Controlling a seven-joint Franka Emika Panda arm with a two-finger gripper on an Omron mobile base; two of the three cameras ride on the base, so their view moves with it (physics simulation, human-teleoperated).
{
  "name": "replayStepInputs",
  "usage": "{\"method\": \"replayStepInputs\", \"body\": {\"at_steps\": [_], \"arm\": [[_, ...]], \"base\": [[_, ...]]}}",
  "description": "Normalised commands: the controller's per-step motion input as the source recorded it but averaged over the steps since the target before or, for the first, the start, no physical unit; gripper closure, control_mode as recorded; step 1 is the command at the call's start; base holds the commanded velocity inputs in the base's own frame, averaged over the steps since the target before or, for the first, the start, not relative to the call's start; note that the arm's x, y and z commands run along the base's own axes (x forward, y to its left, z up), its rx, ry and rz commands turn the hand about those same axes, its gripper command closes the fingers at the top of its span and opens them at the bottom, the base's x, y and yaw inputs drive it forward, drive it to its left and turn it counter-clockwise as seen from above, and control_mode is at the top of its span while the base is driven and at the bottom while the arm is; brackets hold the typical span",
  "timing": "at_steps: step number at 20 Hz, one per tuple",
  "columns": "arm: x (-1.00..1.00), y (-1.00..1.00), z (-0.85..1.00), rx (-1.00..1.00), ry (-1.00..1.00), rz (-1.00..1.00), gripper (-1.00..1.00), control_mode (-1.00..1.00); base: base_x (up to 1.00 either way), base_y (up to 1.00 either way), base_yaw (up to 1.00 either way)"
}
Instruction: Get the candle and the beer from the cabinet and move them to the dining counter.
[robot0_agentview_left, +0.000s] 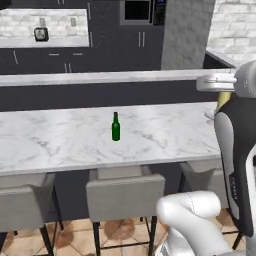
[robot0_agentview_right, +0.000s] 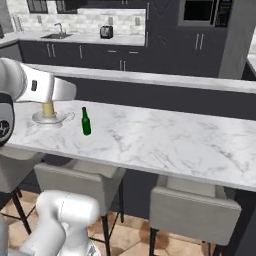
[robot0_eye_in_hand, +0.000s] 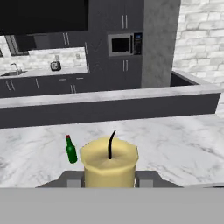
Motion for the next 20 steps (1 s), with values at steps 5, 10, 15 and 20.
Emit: {"method": "replayStepInputs", "body": {"at_steps": [5,10,15,20], "arm": [[0.00,0.00,0.00,0.00,0.00,0.00,1.00,1.00],[0.00,0.00,0.00,0.00,0.00,0.00,1.00,1.00],[0.00,0.00,0.00,0.00,0.00,0.00,1.00,1.00],[0.00,0.00,0.00,0.00,0.00,0.00,1.00,1.00]], "base": [[0.48,-0.40,-0.36],[0.44,-0.24,-0.35],[0.33,-0.21,-0.03],[0.57,-0.20,0.03]]}}
